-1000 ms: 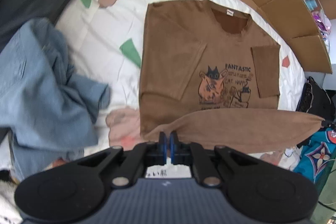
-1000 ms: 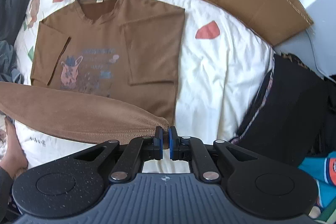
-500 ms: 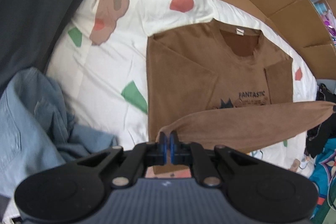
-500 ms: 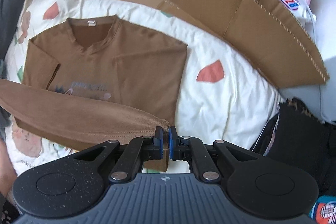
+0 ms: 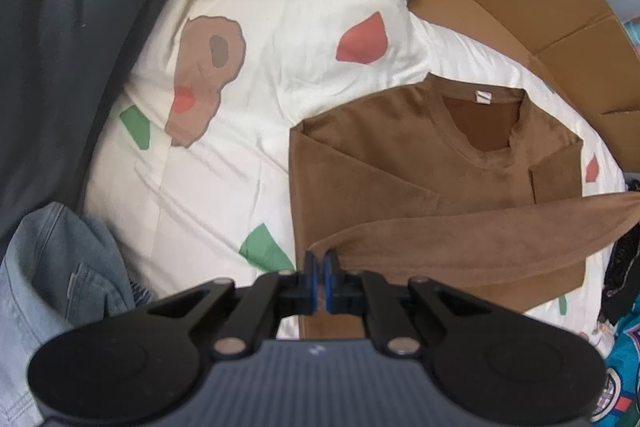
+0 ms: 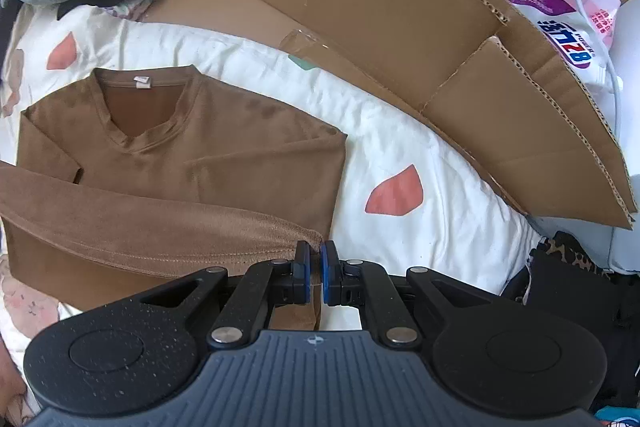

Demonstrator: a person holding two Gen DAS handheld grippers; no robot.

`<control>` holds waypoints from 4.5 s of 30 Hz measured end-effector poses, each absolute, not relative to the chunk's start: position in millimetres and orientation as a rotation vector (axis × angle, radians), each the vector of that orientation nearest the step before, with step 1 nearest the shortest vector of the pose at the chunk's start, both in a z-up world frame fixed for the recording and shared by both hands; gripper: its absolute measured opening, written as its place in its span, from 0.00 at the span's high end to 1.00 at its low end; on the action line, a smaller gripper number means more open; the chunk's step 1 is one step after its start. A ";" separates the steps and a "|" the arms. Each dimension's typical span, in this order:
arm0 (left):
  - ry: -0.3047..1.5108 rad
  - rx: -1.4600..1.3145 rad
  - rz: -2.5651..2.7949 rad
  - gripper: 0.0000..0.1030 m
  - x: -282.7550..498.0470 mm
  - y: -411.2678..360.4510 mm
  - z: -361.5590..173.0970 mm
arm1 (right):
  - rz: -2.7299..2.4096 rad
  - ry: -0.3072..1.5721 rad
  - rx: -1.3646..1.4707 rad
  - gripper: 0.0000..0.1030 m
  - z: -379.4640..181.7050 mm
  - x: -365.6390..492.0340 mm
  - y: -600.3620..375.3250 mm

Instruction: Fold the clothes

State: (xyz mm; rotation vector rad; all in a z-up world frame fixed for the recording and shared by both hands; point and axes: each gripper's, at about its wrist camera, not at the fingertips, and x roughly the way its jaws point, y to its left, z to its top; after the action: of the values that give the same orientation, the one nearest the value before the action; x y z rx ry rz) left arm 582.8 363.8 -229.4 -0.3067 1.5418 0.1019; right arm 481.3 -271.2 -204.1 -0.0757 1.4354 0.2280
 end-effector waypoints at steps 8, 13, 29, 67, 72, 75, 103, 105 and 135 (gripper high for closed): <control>1.551 -0.316 0.153 0.97 595.8 373.2 -260.1 | 0.189 1.443 -0.094 0.97 -231.1 496.1 -267.0; 1.539 -0.291 0.168 0.97 605.6 371.1 -275.8 | 0.150 1.437 -0.058 0.97 -253.7 510.5 -266.4; 1.464 -0.255 0.174 0.80 620.7 364.5 -250.7 | 0.067 1.332 0.090 0.70 -248.3 509.4 -275.8; 1.381 -0.285 0.255 0.60 530.5 339.3 -301.8 | 0.192 1.280 -0.018 0.42 -293.4 452.3 -308.9; 1.292 -0.268 0.292 0.60 518.4 331.1 -333.9 | 0.267 1.193 -0.115 0.42 -327.0 456.3 -303.1; 1.241 -0.275 0.276 0.60 513.8 329.5 -352.0 | 0.300 1.128 -0.153 0.42 -342.7 457.8 -300.0; 0.840 -0.160 0.118 0.59 515.0 346.3 -368.4 | 0.458 0.795 -0.237 0.42 -377.2 462.4 -283.6; 0.816 -0.170 0.117 0.59 517.6 346.6 -367.2 | 0.466 0.791 -0.235 0.42 -376.8 465.2 -282.5; 0.759 -0.320 0.190 0.54 487.6 368.3 -328.5 | 0.437 0.791 -0.182 0.53 -357.6 466.7 -288.1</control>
State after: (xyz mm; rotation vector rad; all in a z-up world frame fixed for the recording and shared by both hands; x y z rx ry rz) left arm 487.6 368.3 -328.5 -0.3201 0.7589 0.1903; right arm 466.7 -288.1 -357.6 -0.1821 0.7912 0.4367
